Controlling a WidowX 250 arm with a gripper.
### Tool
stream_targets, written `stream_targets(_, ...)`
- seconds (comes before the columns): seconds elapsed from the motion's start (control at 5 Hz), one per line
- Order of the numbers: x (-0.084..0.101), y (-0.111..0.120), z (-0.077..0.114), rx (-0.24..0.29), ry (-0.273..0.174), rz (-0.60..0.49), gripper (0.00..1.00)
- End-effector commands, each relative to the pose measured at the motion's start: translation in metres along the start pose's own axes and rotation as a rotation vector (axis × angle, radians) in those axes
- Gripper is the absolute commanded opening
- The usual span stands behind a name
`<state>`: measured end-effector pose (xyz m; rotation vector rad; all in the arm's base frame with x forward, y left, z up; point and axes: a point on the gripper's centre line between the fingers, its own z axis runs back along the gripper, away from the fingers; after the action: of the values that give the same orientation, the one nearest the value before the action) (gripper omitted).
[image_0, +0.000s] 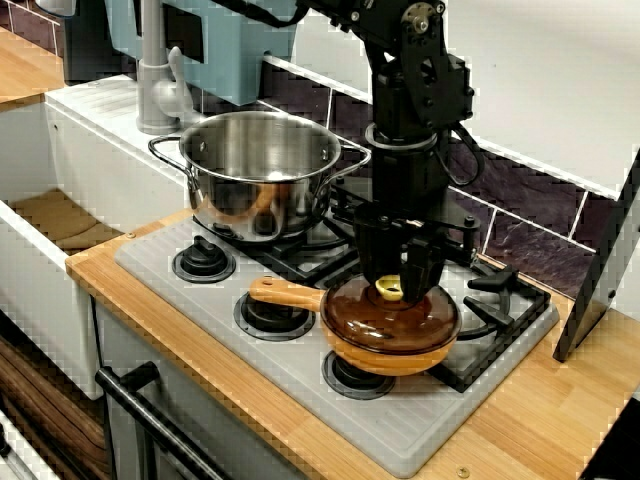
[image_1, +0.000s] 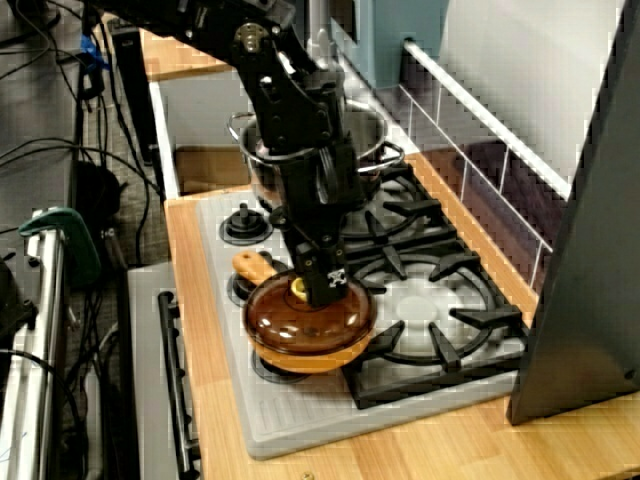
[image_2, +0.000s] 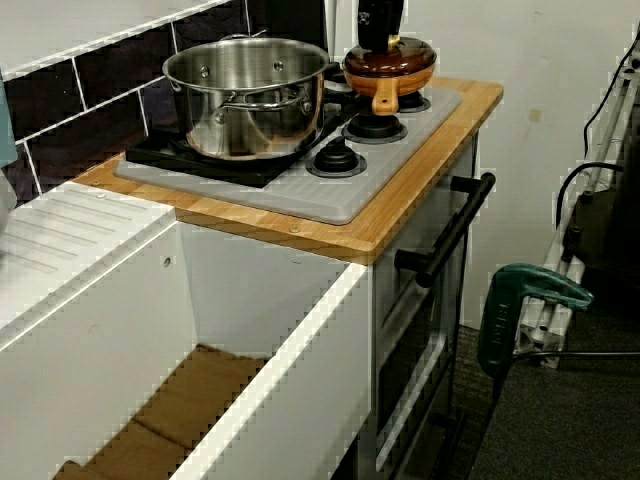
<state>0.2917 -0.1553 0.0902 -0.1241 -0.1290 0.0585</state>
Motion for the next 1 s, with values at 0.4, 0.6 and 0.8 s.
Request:
stream_targets(0.4,0.033,0.007,0.043,-0.040,-0.072,0.064,0.00)
stream_targets(0.6,0.052,0.003,0.046,-0.047,-0.072,0.080,0.00)
stream_targets(0.8,0.072,0.000,0.049,-0.032,-0.094,0.088,0.00)
